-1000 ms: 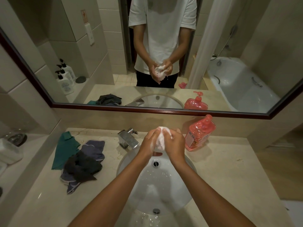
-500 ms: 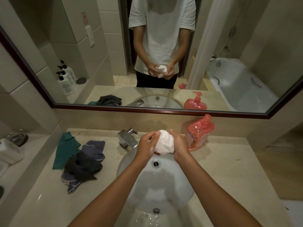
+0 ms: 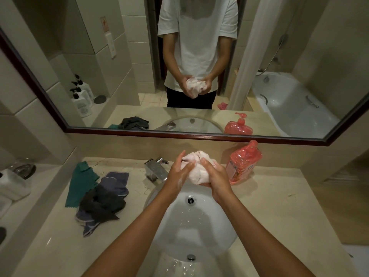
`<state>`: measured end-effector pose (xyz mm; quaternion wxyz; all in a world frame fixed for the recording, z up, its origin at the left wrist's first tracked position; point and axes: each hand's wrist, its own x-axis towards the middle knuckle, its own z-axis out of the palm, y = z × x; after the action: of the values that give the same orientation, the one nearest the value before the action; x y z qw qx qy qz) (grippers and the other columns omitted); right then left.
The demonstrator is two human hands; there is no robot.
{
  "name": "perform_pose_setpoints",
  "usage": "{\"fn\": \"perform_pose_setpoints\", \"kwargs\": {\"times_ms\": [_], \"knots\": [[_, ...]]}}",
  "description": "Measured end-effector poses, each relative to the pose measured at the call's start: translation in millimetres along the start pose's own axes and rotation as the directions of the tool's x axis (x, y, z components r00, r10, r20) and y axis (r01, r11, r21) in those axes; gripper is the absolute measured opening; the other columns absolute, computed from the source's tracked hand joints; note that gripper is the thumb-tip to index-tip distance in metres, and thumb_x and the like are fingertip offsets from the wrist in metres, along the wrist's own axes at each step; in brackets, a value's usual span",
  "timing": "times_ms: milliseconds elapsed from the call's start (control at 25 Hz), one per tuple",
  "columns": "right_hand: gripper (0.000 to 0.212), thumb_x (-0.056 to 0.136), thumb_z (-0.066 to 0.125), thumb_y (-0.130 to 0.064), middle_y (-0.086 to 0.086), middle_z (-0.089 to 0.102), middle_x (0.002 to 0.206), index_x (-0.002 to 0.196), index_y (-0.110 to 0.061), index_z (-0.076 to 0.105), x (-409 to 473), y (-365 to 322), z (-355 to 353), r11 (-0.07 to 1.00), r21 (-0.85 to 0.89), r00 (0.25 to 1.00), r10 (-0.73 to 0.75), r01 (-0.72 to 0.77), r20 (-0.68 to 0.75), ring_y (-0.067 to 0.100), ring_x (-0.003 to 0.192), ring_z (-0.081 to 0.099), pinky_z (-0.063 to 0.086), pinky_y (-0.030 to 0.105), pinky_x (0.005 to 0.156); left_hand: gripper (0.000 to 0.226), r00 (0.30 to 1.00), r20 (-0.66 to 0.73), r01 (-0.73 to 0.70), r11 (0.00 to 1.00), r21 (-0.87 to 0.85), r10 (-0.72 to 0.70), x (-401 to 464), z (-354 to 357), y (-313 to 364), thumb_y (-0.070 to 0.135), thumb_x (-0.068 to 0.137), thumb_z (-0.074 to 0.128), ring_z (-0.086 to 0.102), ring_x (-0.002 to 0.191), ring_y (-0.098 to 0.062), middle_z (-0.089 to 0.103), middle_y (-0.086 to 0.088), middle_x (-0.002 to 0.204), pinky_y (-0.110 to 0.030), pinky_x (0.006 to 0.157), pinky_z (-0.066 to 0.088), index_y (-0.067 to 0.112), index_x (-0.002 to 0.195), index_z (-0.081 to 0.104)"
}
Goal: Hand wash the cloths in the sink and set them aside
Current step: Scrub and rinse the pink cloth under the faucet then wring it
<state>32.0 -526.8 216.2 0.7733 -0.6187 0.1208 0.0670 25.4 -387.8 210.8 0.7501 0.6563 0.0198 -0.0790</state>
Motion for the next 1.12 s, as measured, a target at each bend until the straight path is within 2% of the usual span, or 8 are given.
{"fn": "perform_pose_setpoints", "kwargs": {"times_ms": [200, 320, 480, 600, 720, 800, 920, 1120], "knots": [[0.012, 0.099, 0.061, -0.024, 0.011, 0.076, 0.097, 0.100, -0.017, 0.071, 4.2, -2.6, 3.8, 0.991, -0.029, 0.973, -0.130, 0.127, -0.190, 0.026, 0.089, 0.074, 0.059, 0.041, 0.080, 0.034, 0.982, 0.096, 0.170, 0.981, -0.090, -0.161, 5.4, -5.3, 1.2, 0.016, 0.097, 0.065, 0.072, 0.106, -0.021, 0.069, -0.008, 0.125, -0.034, 0.083, 0.060, 0.018, 0.130, 0.057], [0.012, 0.101, 0.058, -0.022, 0.012, 0.072, 0.099, 0.105, -0.015, 0.067, 10.8, -5.4, 0.9, 0.989, 0.065, 0.956, -0.107, 0.129, -0.274, 0.032, 0.092, 0.071, 0.057, 0.051, 0.086, 0.031, 0.972, 0.132, 0.210, 0.969, -0.127, -0.194, 3.4, -17.4, -1.3, 0.015, 0.097, 0.063, 0.072, 0.104, -0.022, 0.073, -0.007, 0.119, -0.035, 0.081, 0.060, 0.014, 0.128, 0.061], [0.034, 0.102, 0.056, -0.026, 0.009, 0.063, 0.125, 0.133, -0.011, 0.054, 13.0, 3.5, -5.8, 1.000, 0.002, 0.954, -0.025, 0.026, -0.298, 0.032, 0.117, 0.063, 0.051, 0.052, 0.102, 0.022, 0.985, -0.110, 0.118, 0.985, -0.126, -0.132, 3.8, -21.8, -0.8, 0.011, 0.091, 0.071, 0.075, 0.091, -0.020, 0.073, -0.009, 0.110, -0.035, 0.071, 0.061, 0.014, 0.113, 0.067], [0.058, 0.101, 0.055, -0.039, -0.013, 0.045, 0.141, 0.153, -0.026, 0.034, 0.0, 10.3, 0.2, 0.972, -0.218, 0.981, -0.120, 0.084, -0.154, 0.009, 0.128, 0.046, 0.039, 0.033, 0.108, 0.014, 0.966, -0.253, 0.002, 0.974, -0.226, -0.060, 7.7, -13.7, 4.0, 0.016, 0.090, 0.074, 0.074, 0.083, -0.021, 0.075, -0.010, 0.097, -0.032, 0.068, 0.061, 0.012, 0.102, 0.069], [0.036, 0.090, 0.048, -0.056, -0.010, 0.064, 0.126, 0.124, -0.046, 0.054, -15.3, 15.7, 20.1, 0.949, -0.266, 0.986, -0.165, 0.169, 0.035, 0.010, 0.109, 0.063, 0.050, 0.031, 0.093, 0.026, 0.940, -0.338, -0.007, 0.987, -0.163, -0.050, 15.9, 2.6, 13.4, 0.033, 0.098, 0.064, 0.068, 0.072, -0.021, 0.070, -0.010, 0.080, -0.031, 0.064, 0.056, 0.009, 0.088, 0.066], [0.024, 0.093, 0.044, -0.054, -0.004, 0.069, 0.102, 0.103, -0.040, 0.061, -22.3, 19.1, 31.4, 0.933, -0.288, 0.973, -0.232, 0.217, -0.019, 0.016, 0.094, 0.067, 0.053, 0.039, 0.083, 0.041, 0.927, -0.372, 0.035, 0.998, -0.052, -0.052, 22.1, 12.0, 18.8, 0.044, 0.102, 0.052, 0.061, 0.071, -0.023, 0.062, -0.013, 0.077, -0.034, 0.067, 0.050, 0.009, 0.084, 0.060], [0.033, 0.105, 0.043, -0.041, -0.006, 0.063, 0.071, 0.081, -0.026, 0.061, -22.0, 14.8, 37.5, 0.860, -0.428, 0.930, -0.353, 0.278, -0.106, 0.011, 0.069, 0.060, 0.048, 0.040, 0.068, 0.057, 0.950, -0.313, 0.069, 0.988, 0.142, -0.021, 24.9, 17.8, 21.4, 0.054, 0.105, 0.034, 0.056, 0.069, -0.022, 0.056, -0.015, 0.073, -0.034, 0.068, 0.045, 0.007, 0.083, 0.058], [0.045, 0.101, 0.051, -0.037, -0.006, 0.054, 0.055, 0.060, -0.019, 0.055, -5.5, 4.6, 34.9, 0.853, -0.470, 0.923, -0.343, 0.229, -0.174, 0.012, 0.055, 0.051, 0.040, 0.032, 0.056, 0.060, 0.972, -0.232, 0.049, 0.950, 0.309, 0.025, 26.3, 20.3, 23.0, 0.045, 0.107, 0.034, 0.052, 0.053, -0.017, 0.056, -0.007, 0.057, -0.029, 0.055, 0.040, 0.008, 0.066, 0.055]]}}
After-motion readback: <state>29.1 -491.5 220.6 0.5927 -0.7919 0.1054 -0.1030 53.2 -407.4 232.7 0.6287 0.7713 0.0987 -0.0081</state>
